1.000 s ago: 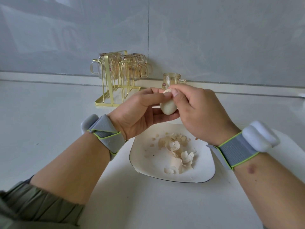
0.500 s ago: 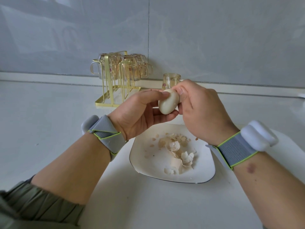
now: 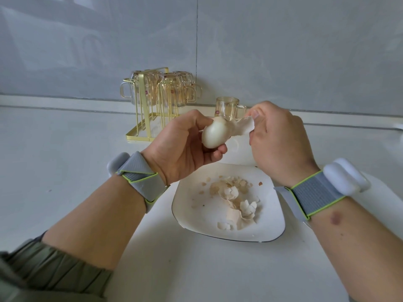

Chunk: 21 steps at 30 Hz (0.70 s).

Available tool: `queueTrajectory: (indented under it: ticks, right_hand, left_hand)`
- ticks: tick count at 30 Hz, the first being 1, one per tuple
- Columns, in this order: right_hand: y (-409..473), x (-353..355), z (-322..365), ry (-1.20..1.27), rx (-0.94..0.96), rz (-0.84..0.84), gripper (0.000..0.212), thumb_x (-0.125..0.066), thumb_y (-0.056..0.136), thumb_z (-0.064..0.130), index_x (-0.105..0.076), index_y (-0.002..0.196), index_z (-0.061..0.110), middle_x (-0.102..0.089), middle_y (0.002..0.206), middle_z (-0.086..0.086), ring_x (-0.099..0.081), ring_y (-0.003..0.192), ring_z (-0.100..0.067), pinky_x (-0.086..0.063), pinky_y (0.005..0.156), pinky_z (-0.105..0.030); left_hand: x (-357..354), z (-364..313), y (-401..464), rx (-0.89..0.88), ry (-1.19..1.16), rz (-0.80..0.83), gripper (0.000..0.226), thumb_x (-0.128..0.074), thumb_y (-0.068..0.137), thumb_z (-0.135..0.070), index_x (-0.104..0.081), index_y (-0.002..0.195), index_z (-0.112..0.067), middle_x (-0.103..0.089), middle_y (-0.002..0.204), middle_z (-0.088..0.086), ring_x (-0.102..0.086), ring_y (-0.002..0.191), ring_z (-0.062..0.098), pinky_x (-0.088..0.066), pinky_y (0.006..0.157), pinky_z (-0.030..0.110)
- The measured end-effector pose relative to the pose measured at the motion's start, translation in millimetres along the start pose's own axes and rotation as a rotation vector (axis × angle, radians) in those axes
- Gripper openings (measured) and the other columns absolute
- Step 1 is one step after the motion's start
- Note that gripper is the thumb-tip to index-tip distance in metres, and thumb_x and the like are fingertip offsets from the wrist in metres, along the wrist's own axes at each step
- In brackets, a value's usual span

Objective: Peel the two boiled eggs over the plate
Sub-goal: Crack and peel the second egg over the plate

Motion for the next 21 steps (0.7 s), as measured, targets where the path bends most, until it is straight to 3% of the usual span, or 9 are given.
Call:
queueTrajectory:
  ticks: [5, 11, 15, 21]
  right_hand:
    - [0.8, 6.5, -4.5, 0.022, -0.056, -0.042, 0.027, -0.038, 0.102, 0.015, -0.066, 0.104, 0.014, -0.069, 0.087, -0.005, -0.061, 0.085, -0.029, -0.038, 0.066, -0.031]
    - [2.3, 18.4, -6.3, 0.106, -0.094, -0.128, 0.028, -0.035, 0.102, 0.015, -0.063, 0.102, 0.013, -0.07, 0.092, -0.005, -0.063, 0.089, -0.031, -0.049, 0.078, -0.039]
    - [2.3, 23.9, -0.8, 0.179, -0.049, -0.18, 0.027, -0.036, 0.103, 0.014, -0.062, 0.099, 0.012, -0.062, 0.075, 0.001, -0.065, 0.079, -0.03, -0.047, 0.073, -0.034]
    - [0.9, 23.6, 7.9, 0.283, 0.043, -0.17, 0.029, -0.036, 0.105, 0.014, -0.063, 0.099, 0.008, -0.055, 0.066, 0.015, -0.058, 0.067, -0.017, -0.04, 0.061, -0.021]
  left_hand:
    - [2.4, -0.3, 0.4, -0.009, 0.038, -0.015, 0.03, -0.043, 0.083, -0.016, -0.06, 0.105, -0.003, -0.06, 0.084, 0.016, -0.053, 0.061, 0.023, -0.047, 0.054, 0.028]
    - [10.1, 4.3, 0.7, 0.012, 0.167, -0.094, 0.032, -0.055, 0.073, -0.016, -0.054, 0.102, -0.003, -0.055, 0.085, 0.018, -0.053, 0.058, 0.025, -0.045, 0.052, 0.029]
    - [16.7, 8.0, 1.7, 0.021, 0.247, -0.141, 0.011, -0.052, 0.088, -0.012, -0.057, 0.094, -0.004, -0.057, 0.08, 0.015, -0.056, 0.056, 0.024, -0.047, 0.052, 0.029]
    - [23.1, 6.4, 4.5, -0.005, 0.289, -0.175, 0.012, -0.058, 0.088, -0.014, -0.069, 0.086, -0.009, -0.065, 0.077, 0.009, -0.06, 0.057, 0.023, -0.052, 0.054, 0.029]
Point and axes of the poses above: each hand's wrist, its own y-axis towards the middle knuckle, its own x-axis out of the back of the hand, z = x × y, the point moved 10 cm from there along y, towards the middle knuckle
